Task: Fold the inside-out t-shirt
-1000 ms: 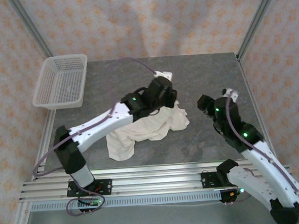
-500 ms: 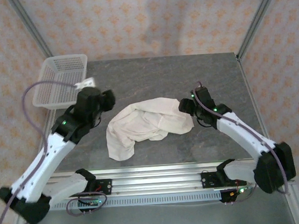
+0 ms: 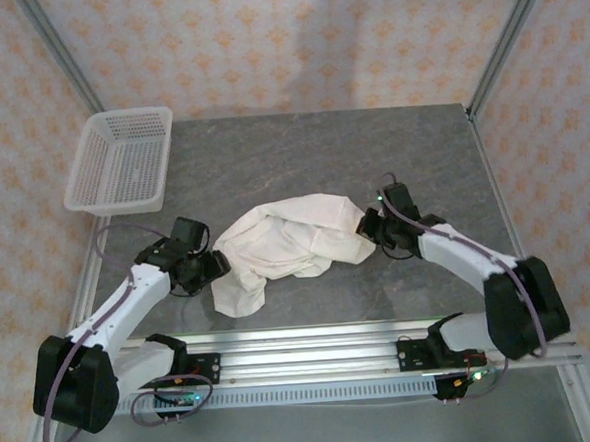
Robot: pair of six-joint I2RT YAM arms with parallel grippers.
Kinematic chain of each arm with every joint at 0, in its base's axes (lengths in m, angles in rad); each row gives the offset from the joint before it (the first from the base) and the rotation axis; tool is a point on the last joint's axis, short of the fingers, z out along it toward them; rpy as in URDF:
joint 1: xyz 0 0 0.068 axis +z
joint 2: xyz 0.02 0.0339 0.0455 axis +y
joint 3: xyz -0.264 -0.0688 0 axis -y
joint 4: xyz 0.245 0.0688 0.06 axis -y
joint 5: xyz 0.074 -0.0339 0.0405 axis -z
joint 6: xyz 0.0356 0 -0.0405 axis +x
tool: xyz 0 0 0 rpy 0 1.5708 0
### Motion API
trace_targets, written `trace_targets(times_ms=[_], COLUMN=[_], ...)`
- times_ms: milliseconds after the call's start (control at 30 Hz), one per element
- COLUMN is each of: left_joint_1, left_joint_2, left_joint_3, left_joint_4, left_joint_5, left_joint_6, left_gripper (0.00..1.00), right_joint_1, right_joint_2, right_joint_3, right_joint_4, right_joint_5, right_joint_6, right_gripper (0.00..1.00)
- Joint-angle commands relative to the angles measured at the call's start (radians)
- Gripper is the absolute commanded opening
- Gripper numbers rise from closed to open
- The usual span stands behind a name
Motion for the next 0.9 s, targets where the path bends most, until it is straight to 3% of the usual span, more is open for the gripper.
trace_targets(times_ms=[0,100,233,367,533,633,733,867], left_joint_1=[0.005,0.005,0.003,0.001,0.003,0.004,0.007,0.037], left_joint_2=[0.011,0.056,0.107,0.152,0.160,0.098,-0.027,-0.121], left_joint_3=[-0.015,-0.009,-0.053,-0.045,-0.012,0.017,0.113,0.493], left_joint_4=[0.119,0.127,0.288,0.293,0.272,0.209,0.069,-0.169], left_joint_5=[0.066,0.046,0.183,0.089,0.004,-0.032,-0.124,-0.295], left_joint_6=[-0.032,-0.015,-0.030,-0.027,-0.049,-0.046,0.012,0.191], left_gripper=[0.63,0.63,0.61,0.56,0.11,0.00,0.00,0.00], right_joint_1=[-0.001,0.000,0.001,-0.001,0.000,-0.001,-0.003,-0.046], right_joint_2=[-0.127,-0.193,-0.231,-0.229,-0.249,-0.283,-0.309,-0.319], right_joint_3=[0.046,0.054,0.052,0.045,0.061,0.089,0.172,0.453], right_joint_4=[-0.047,-0.066,-0.063,-0.047,-0.072,-0.126,-0.207,-0.321], right_joint_5=[0.085,0.102,0.111,0.092,0.104,0.163,0.236,0.289], right_joint_6=[0.016,0.023,0.034,0.045,0.046,0.046,0.030,-0.080], right_gripper=[0.00,0.00,0.00,0.00,0.00,0.00,0.00,0.00])
